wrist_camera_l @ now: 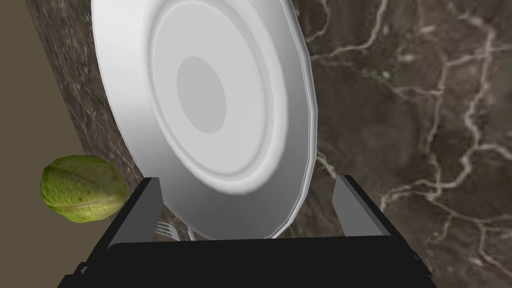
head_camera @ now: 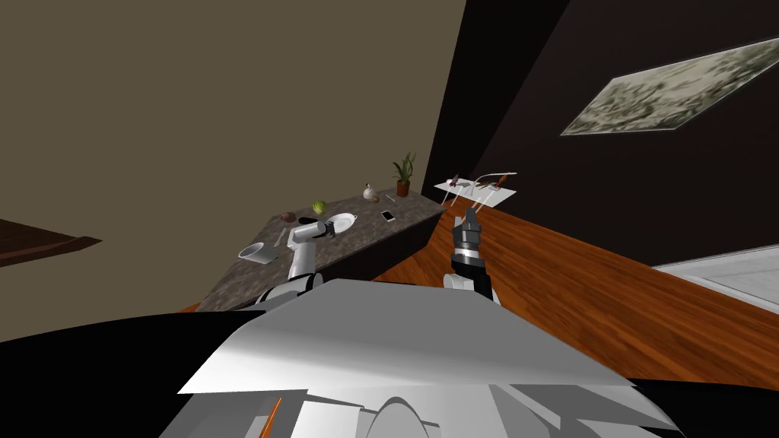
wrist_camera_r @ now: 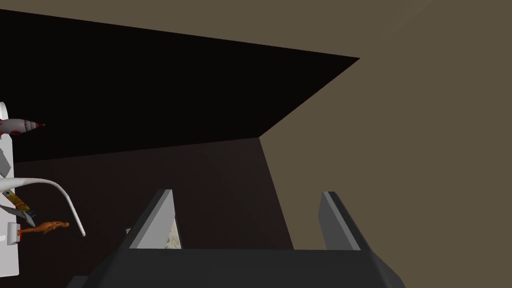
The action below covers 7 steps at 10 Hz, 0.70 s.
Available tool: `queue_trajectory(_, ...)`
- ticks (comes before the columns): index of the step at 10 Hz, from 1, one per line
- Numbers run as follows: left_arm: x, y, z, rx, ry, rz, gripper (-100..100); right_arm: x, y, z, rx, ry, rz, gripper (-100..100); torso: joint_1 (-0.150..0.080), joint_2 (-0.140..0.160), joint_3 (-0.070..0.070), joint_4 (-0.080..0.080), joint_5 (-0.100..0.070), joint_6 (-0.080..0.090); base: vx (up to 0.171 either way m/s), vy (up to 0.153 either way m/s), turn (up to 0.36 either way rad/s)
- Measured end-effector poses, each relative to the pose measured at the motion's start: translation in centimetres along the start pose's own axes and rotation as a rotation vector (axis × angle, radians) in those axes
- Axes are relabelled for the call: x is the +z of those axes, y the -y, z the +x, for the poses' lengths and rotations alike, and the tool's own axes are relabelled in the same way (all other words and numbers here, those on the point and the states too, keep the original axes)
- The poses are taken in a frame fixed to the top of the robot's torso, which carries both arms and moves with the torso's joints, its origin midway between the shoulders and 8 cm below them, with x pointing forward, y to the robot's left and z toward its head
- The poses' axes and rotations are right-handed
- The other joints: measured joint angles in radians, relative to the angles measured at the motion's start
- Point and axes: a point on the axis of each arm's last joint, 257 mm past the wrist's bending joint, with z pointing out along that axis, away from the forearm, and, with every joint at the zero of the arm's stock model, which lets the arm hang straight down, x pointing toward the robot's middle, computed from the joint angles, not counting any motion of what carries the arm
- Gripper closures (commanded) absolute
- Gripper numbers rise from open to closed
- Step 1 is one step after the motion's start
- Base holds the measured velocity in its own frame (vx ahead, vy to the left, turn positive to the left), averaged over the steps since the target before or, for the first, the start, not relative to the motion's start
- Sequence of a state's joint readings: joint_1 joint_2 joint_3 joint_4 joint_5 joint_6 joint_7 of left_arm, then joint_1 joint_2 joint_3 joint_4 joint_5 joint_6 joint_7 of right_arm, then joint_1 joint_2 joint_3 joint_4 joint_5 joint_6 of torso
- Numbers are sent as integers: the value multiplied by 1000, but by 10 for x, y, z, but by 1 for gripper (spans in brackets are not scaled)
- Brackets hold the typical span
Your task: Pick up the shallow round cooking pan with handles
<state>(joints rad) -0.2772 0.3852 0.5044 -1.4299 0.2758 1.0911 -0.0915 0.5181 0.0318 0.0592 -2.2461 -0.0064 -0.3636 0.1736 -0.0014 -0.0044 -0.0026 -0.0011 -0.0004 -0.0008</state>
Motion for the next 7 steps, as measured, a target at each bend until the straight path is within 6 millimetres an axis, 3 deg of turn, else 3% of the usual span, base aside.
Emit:
queue_trajectory(2,1,0,1,9,-18,-2,-100,0,0,0,0,0,0,0,0,-1,0,0,0,-2,96,-73,231)
queue_trajectory(4,1,-1,-2,29,-29,-4,-100,0,0,0,0,0,0,0,0,0,0,0,0,0,21,-33,-29)
queue_trajectory(7,2,-2,-3,39,-57,-4,-100,0,0,0,0,0,0,0,-2,-1,-1,0,0,0,69,-69,142)
